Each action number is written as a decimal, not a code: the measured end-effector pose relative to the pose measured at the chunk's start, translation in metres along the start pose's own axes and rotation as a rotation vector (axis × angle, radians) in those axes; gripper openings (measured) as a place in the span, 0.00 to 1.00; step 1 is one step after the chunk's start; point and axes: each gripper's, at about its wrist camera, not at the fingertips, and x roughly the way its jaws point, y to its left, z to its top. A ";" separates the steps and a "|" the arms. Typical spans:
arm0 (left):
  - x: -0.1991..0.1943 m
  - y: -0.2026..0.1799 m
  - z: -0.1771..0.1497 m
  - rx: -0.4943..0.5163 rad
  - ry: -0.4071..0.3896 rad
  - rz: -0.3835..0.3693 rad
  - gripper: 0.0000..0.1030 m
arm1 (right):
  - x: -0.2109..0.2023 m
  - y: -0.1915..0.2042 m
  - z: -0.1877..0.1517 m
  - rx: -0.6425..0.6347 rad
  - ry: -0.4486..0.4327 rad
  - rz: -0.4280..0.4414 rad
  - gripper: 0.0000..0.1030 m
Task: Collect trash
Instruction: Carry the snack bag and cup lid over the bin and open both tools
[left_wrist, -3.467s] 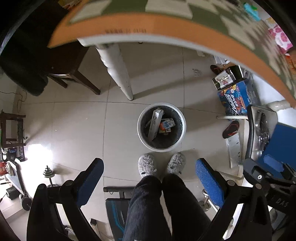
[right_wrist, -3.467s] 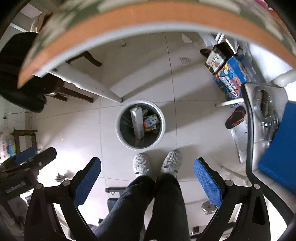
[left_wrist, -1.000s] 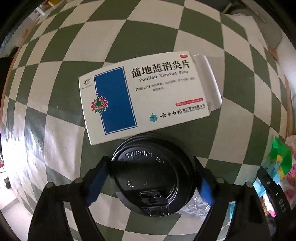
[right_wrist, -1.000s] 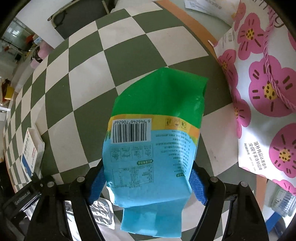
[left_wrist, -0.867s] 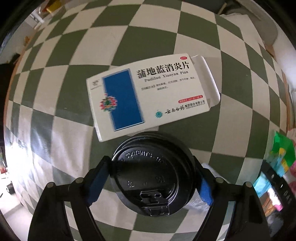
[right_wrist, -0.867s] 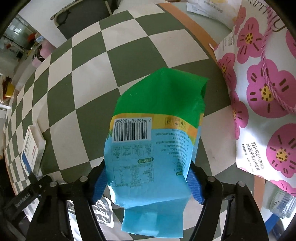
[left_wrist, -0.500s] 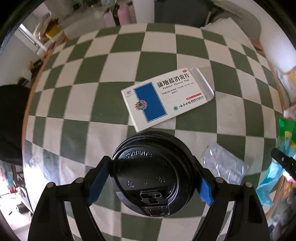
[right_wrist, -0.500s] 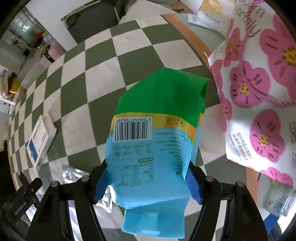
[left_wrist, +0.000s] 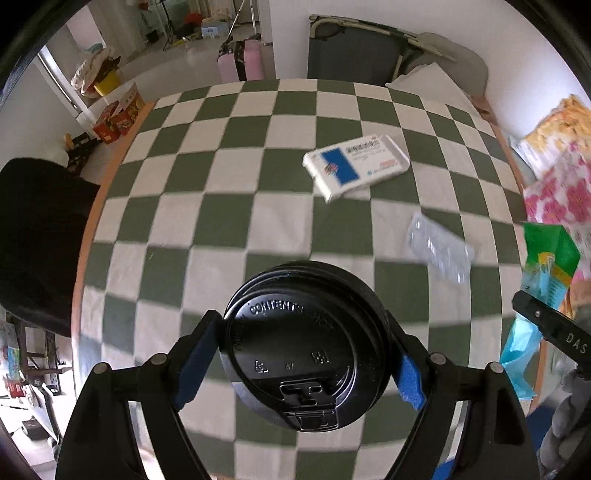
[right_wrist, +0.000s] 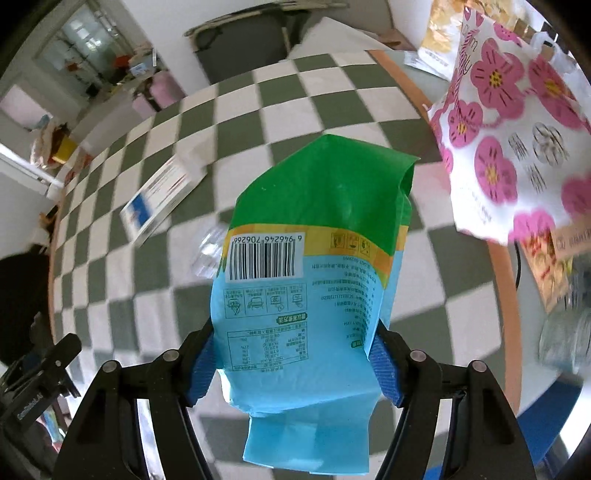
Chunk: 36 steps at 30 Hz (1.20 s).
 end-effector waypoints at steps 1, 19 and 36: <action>-0.005 0.007 -0.012 0.003 -0.007 -0.006 0.80 | -0.007 0.008 -0.016 -0.010 -0.004 0.009 0.70; -0.061 0.152 -0.259 0.002 0.079 -0.186 0.80 | -0.080 0.120 -0.364 -0.017 0.054 0.141 0.70; 0.271 0.190 -0.398 -0.261 0.515 -0.264 0.81 | 0.230 0.071 -0.519 0.096 0.385 0.207 0.70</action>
